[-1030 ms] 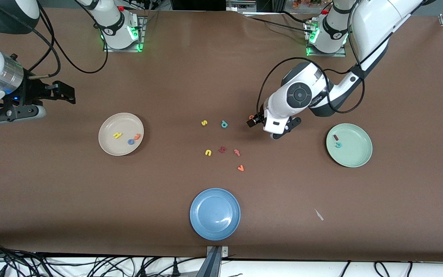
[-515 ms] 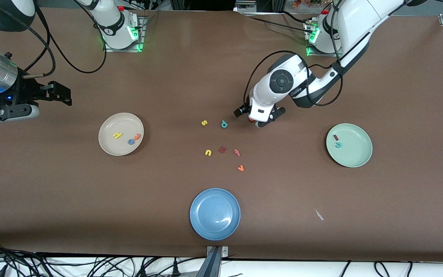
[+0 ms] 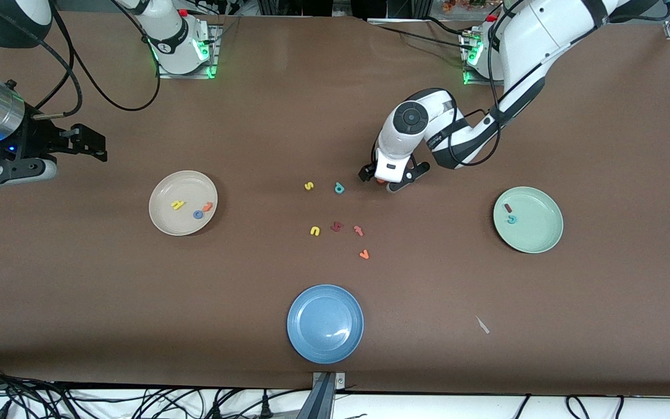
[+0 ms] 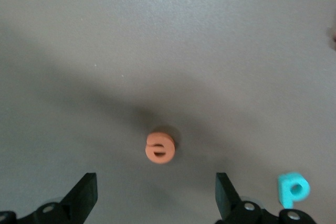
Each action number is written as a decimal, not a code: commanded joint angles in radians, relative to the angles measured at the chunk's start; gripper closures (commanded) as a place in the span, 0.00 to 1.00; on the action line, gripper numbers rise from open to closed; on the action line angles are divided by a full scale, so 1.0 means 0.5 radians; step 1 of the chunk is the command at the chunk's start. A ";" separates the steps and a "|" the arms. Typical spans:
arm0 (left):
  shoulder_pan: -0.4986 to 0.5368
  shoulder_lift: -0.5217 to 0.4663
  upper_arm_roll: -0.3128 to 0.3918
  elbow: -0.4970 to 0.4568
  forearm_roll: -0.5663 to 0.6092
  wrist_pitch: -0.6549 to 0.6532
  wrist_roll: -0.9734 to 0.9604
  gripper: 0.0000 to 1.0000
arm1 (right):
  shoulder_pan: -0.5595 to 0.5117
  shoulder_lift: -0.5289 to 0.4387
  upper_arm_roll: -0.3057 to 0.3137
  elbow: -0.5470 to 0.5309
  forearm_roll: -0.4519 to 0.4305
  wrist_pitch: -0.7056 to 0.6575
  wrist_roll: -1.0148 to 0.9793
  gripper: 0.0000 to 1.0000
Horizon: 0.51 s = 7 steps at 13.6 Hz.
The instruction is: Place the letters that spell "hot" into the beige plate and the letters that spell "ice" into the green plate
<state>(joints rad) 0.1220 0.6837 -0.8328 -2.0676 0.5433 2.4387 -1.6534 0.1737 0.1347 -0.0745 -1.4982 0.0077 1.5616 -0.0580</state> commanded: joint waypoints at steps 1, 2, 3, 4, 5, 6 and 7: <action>-0.014 0.044 0.033 0.024 0.104 0.050 -0.102 0.01 | -0.016 -0.006 0.008 0.023 0.043 -0.003 -0.016 0.00; -0.017 0.044 0.043 0.024 0.107 0.053 -0.102 0.01 | -0.016 -0.006 0.005 0.023 0.040 -0.003 -0.019 0.00; -0.017 0.047 0.046 0.021 0.107 0.053 -0.102 0.01 | -0.019 -0.006 0.002 0.027 0.037 -0.003 -0.025 0.00; -0.023 0.053 0.046 0.021 0.107 0.053 -0.105 0.01 | -0.019 -0.003 -0.010 0.051 0.034 -0.006 -0.040 0.00; -0.032 0.056 0.046 0.024 0.107 0.053 -0.126 0.01 | -0.019 -0.002 -0.038 0.066 0.040 -0.021 -0.047 0.00; -0.032 0.056 0.046 0.021 0.107 0.053 -0.138 0.02 | -0.019 -0.002 -0.050 0.069 0.040 -0.025 -0.047 0.00; -0.032 0.056 0.046 0.021 0.107 0.053 -0.145 0.02 | -0.019 -0.002 -0.056 0.079 0.040 -0.028 -0.047 0.00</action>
<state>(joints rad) 0.1178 0.7042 -0.8141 -2.0664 0.5582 2.4576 -1.6841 0.1723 0.1347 -0.0933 -1.4834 0.0077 1.5636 -0.0587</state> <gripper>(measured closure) 0.022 0.000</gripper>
